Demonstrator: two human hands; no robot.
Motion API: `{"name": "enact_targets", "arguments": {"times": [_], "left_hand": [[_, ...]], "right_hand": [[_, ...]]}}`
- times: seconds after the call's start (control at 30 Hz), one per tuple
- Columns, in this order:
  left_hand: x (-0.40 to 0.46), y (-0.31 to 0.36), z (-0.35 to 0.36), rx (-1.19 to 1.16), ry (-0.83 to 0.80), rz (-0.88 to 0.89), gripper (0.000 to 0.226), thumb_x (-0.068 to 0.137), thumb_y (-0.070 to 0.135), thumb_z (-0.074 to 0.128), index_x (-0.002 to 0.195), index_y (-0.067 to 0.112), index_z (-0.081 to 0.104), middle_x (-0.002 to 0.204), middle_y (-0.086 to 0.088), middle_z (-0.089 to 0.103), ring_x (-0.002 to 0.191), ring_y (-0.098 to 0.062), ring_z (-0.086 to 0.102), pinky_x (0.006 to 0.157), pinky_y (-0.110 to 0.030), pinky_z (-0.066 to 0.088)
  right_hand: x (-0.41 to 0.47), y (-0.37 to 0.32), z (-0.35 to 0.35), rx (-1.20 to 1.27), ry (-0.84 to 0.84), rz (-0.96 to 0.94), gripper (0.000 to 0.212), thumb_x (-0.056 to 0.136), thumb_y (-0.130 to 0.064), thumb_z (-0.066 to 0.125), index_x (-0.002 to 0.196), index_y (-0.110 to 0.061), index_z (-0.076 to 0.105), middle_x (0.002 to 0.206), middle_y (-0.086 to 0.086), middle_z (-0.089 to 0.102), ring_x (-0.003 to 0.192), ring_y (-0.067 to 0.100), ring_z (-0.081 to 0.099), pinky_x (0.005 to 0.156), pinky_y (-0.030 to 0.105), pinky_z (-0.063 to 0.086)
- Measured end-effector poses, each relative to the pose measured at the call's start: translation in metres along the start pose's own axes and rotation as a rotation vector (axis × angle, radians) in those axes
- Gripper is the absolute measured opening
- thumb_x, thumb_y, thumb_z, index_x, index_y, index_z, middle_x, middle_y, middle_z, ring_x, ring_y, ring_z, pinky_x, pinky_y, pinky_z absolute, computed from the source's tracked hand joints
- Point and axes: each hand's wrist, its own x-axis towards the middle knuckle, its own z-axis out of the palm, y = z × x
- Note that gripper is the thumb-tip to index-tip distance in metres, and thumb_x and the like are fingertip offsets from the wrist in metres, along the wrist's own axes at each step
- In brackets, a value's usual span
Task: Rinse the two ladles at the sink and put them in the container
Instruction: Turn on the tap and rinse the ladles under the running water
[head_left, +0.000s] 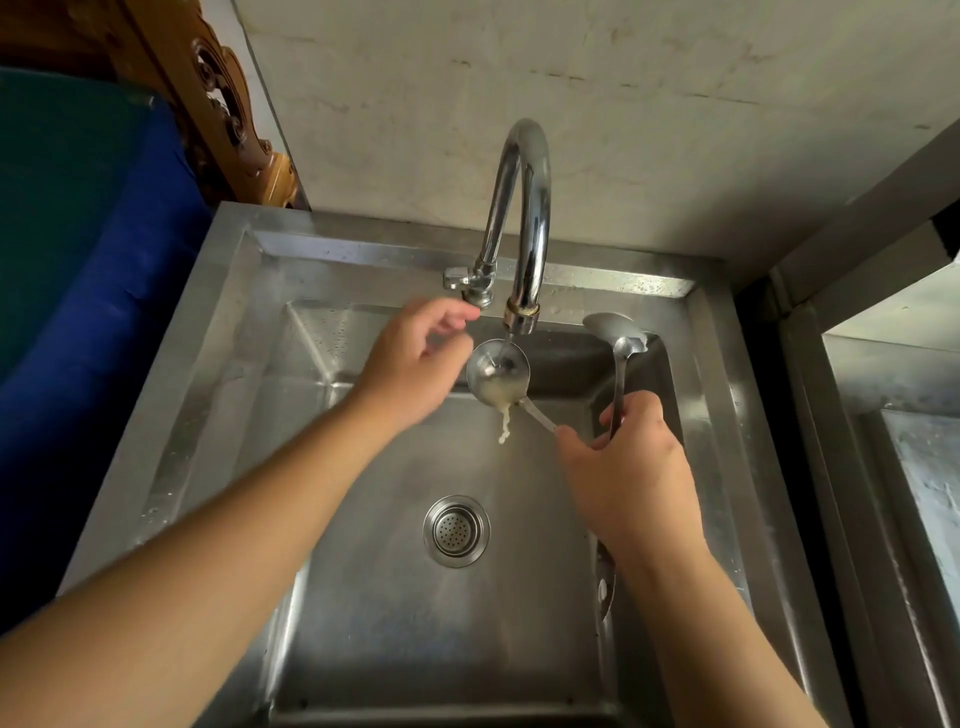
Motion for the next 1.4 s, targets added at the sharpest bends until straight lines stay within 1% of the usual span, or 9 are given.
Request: {"name": "enact_targets", "arguments": {"times": [0.17, 0.27, 0.47, 0.67, 0.87, 0.97, 1.13, 1.23, 1.4], "left_hand": [[-0.033, -0.013, 0.012, 0.010, -0.068, 0.085, 0.063, 0.077, 0.041, 0.076, 0.134, 0.021, 0.061, 0.107, 0.013, 0.054, 0.109, -0.019, 0.060, 0.098, -0.038, 0.051], [-0.028, -0.018, 0.017, 0.145, -0.035, 0.142, 0.073, 0.072, 0.040, 0.088, 0.135, 0.016, 0.063, 0.108, 0.002, 0.053, 0.110, -0.021, 0.055, 0.097, -0.031, 0.046], [-0.015, -0.011, 0.030, 0.082, 0.039, 0.068, 0.040, 0.061, 0.039, 0.092, 0.090, 0.027, 0.067, 0.091, 0.016, 0.054, 0.091, -0.011, 0.055, 0.074, -0.020, 0.042], [-0.003, -0.003, 0.039, 0.057, 0.202, 0.105, 0.038, 0.066, 0.031, 0.090, 0.062, 0.027, 0.052, 0.072, 0.007, 0.061, 0.075, -0.015, 0.055, 0.068, -0.024, 0.040], [-0.004, -0.003, 0.036, 0.076, 0.236, 0.210, 0.008, 0.086, 0.009, 0.072, 0.079, 0.014, 0.073, 0.081, 0.009, 0.058, 0.081, -0.013, 0.055, 0.074, -0.020, 0.044], [-0.011, -0.007, 0.029, 0.019, 0.123, 0.129, 0.023, 0.089, 0.002, 0.064, 0.103, 0.016, 0.077, 0.092, 0.005, 0.060, 0.091, -0.015, 0.058, 0.077, -0.009, 0.038], [-0.020, -0.015, 0.021, -0.158, -0.079, -0.055, 0.054, 0.083, -0.001, 0.060, 0.127, 0.030, 0.068, 0.106, 0.007, 0.056, 0.103, -0.019, 0.055, 0.086, -0.027, 0.041], [-0.021, -0.014, 0.020, -0.236, -0.121, -0.096, 0.058, 0.074, 0.013, 0.071, 0.125, 0.040, 0.066, 0.118, 0.005, 0.058, 0.116, -0.016, 0.055, 0.091, -0.026, 0.045], [-0.016, -0.005, 0.024, -0.245, -0.092, -0.133, 0.056, 0.065, 0.023, 0.084, 0.099, 0.059, 0.059, 0.121, 0.011, 0.060, 0.111, -0.010, 0.055, 0.085, -0.021, 0.041]], "right_hand": [[0.000, -0.002, 0.001, 0.239, -0.233, 0.119, 0.022, 0.090, -0.015, 0.065, 0.095, -0.023, 0.044, 0.073, 0.005, 0.073, 0.045, 0.014, 0.064, 0.046, 0.038, 0.060], [-0.006, -0.007, 0.000, 0.407, -0.335, 0.192, 0.019, 0.093, -0.005, 0.059, 0.095, -0.017, 0.044, 0.076, 0.012, 0.074, 0.037, 0.017, 0.063, 0.039, 0.028, 0.054], [-0.019, -0.009, 0.008, 0.388, -0.304, 0.141, 0.012, 0.093, -0.012, 0.059, 0.096, -0.009, 0.048, 0.053, -0.002, 0.069, 0.030, 0.008, 0.049, 0.032, 0.021, 0.040], [-0.029, -0.007, 0.013, 0.394, -0.240, 0.121, 0.014, 0.094, -0.015, 0.059, 0.091, -0.015, 0.046, 0.062, -0.002, 0.072, 0.035, 0.005, 0.049, 0.037, 0.021, 0.041], [-0.032, -0.010, 0.009, 0.527, -0.240, 0.161, 0.019, 0.091, -0.011, 0.061, 0.089, -0.016, 0.042, 0.064, -0.001, 0.074, 0.035, 0.008, 0.048, 0.034, 0.022, 0.039], [-0.034, -0.011, 0.009, 0.570, -0.250, 0.188, 0.022, 0.092, -0.008, 0.061, 0.089, -0.015, 0.040, 0.061, 0.001, 0.073, 0.033, 0.010, 0.047, 0.033, 0.021, 0.038], [-0.036, -0.012, 0.012, 0.589, -0.262, 0.204, 0.025, 0.093, -0.006, 0.061, 0.087, -0.016, 0.039, 0.058, 0.002, 0.072, 0.032, 0.010, 0.046, 0.032, 0.021, 0.036], [-0.035, -0.014, 0.012, 0.563, -0.243, 0.169, 0.024, 0.093, -0.007, 0.060, 0.087, -0.017, 0.039, 0.060, 0.001, 0.073, 0.031, 0.010, 0.046, 0.032, 0.020, 0.037], [-0.033, -0.012, 0.012, 0.457, -0.183, 0.117, 0.022, 0.092, -0.013, 0.060, 0.086, -0.020, 0.041, 0.066, -0.004, 0.075, 0.038, 0.011, 0.052, 0.040, 0.026, 0.043]]}}
